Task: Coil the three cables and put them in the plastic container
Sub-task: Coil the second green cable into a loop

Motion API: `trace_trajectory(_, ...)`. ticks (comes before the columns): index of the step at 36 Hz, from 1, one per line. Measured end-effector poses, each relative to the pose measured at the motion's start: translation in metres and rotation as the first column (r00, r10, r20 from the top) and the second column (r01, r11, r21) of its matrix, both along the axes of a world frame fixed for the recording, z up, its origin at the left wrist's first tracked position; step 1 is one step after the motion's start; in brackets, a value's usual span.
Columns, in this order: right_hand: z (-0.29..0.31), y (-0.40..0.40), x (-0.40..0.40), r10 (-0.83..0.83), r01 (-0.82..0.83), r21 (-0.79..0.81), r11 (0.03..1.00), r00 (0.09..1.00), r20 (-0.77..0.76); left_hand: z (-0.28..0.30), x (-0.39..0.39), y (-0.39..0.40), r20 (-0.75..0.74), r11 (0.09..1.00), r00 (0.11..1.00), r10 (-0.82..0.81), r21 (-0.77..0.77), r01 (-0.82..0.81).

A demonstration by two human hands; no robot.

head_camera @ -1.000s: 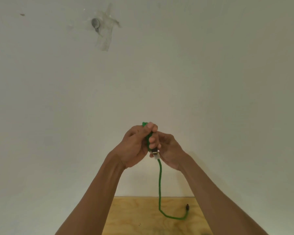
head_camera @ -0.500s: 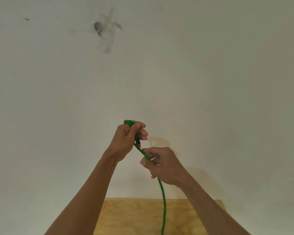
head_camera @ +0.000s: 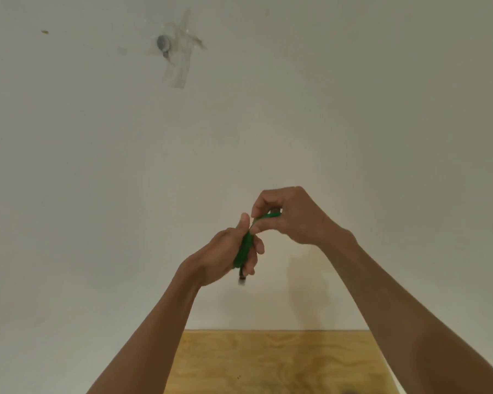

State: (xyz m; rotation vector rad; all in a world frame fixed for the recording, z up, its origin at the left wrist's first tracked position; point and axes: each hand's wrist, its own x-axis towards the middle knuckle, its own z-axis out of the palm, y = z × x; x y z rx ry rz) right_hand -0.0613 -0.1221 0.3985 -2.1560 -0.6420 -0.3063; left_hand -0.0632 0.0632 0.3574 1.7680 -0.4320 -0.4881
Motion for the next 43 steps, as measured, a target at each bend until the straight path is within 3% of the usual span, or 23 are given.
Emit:
trace_trajectory(3, -0.002, -0.006, 0.01, 0.062, -0.057, 0.183, 0.982, 0.998, -0.022, 0.003, -0.012, -0.004, -0.135, 0.975, 0.988, -0.071, -0.218, 0.041)
trace_trajectory(6, -0.011, -0.011, 0.018, 0.124, -0.089, 0.343, 0.935, 0.989, -0.083, 0.006, -0.018, -0.006, -0.169, 0.93, 0.972, -0.161, -0.356, 0.092)
trace_trajectory(13, -0.054, 0.001, 0.005, 0.28, -0.115, 0.658, 0.745, 0.948, -0.151, 0.016, -0.024, -0.025, -0.015, 0.834, 0.981, -0.196, -0.529, 0.158)
trace_trajectory(16, -0.07, 0.012, -0.006, 0.23, 0.011, 0.684, 0.729, 0.938, -0.26, 0.02, -0.021, -0.032, 0.019, 0.826, 0.993, -0.112, -0.554, 0.104)
trace_trajectory(19, -0.084, 0.026, -0.018, 0.065, 0.103, 0.54, 0.835, 0.957, -0.282, 0.023, -0.014, -0.032, 0.018, 0.813, 0.999, -0.041, -0.581, 0.044)
trace_trajectory(21, -0.089, 0.034, -0.025, 0.026, 0.154, 0.52, 0.84, 0.946, -0.322, 0.024, -0.007, -0.03, 0.031, 0.82, 0.999, 0.016, -0.572, 0.005)
trace_trajectory(26, -0.089, 0.045, -0.037, 0.059, 0.181, 0.579, 0.795, 0.927, -0.37, 0.026, 0.006, -0.023, 0.151, 0.88, 0.977, 0.148, -0.471, -0.06)
trace_trajectory(30, -0.093, 0.049, -0.045, 0.115, 0.203, 0.608, 0.767, 0.889, -0.443, 0.028, 0.014, -0.011, 0.34, 0.938, 0.904, 0.257, -0.314, -0.149)
trace_trajectory(33, -0.089, 0.044, -0.047, 0.069, 0.175, 0.509, 0.843, 0.903, -0.425, 0.023, 0.016, -0.001, 0.455, 0.964, 0.85, 0.266, -0.136, -0.229)
trace_trajectory(37, -0.068, 0.031, -0.044, -0.078, 0.094, 0.065, 0.993, 0.973, -0.219, 0.007, 0.018, 0.011, 0.523, 0.948, 0.837, 0.163, 0.151, -0.279)
trace_trajectory(41, -0.033, 0.016, -0.036, -0.168, 0.15, -0.23, 0.962, 0.984, -0.061, -0.009, 0.004, 0.014, 0.389, 0.95, 0.919, 0.066, 0.257, -0.177)
trace_trajectory(43, -0.02, 0.011, -0.03, -0.14, 0.131, -0.272, 0.953, 0.99, -0.015, -0.014, -0.005, 0.01, 0.288, 0.967, 0.957, 0.022, 0.237, -0.094)
